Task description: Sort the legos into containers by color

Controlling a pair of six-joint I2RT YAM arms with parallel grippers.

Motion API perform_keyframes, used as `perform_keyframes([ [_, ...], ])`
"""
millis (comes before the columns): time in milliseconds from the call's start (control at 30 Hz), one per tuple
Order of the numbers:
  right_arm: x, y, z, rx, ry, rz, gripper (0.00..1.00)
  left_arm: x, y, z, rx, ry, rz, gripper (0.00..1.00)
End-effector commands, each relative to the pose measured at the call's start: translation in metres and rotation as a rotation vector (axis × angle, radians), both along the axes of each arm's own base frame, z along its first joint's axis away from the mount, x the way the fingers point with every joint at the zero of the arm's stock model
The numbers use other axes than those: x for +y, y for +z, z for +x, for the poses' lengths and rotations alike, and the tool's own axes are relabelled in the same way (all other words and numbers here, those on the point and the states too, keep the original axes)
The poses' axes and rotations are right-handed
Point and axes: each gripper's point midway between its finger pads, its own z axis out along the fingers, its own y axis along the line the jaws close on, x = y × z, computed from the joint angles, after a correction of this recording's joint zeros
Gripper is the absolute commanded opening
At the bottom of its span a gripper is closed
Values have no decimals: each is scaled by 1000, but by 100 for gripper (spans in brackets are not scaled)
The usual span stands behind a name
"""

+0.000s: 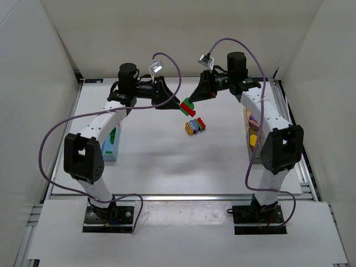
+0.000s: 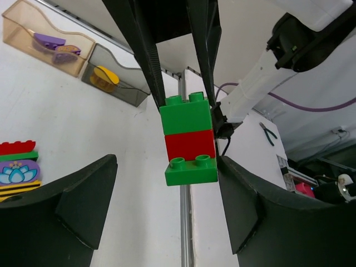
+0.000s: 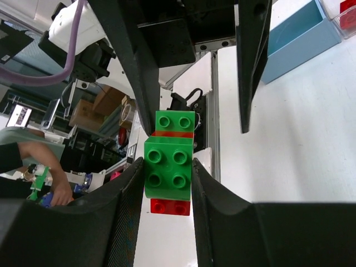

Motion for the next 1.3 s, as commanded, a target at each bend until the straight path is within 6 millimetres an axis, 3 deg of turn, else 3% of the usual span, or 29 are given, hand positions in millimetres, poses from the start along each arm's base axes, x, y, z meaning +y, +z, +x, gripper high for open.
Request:
perform_keyframes([
  [0,-5,28,-13,-91,19,37,0,1,13,-12,-9,-89,-35,82],
  [267,-4,27,-9,-95,9,35,0,1,11,-16,2,-141,-41,46],
  [533,-5,20,-7,-90,-5,25,0,2,11,-17,6,-147,-45,33],
  [700,-13,22,2,-102,-39,24,0,3,5,-25,30,-157,-39,26],
  [867,-34,34,22,-148,-121,28,0,5,-23,-42,80,-150,5,25],
  [1100,-61,38,38,-162,-197,24,0,12,-43,-61,96,-128,56,24],
  [1233,-69,35,39,-162,-217,14,0,36,-40,-60,45,-1,95,23],
  [1267,-70,34,40,-190,-224,13,0,51,-47,-59,78,64,135,23],
])
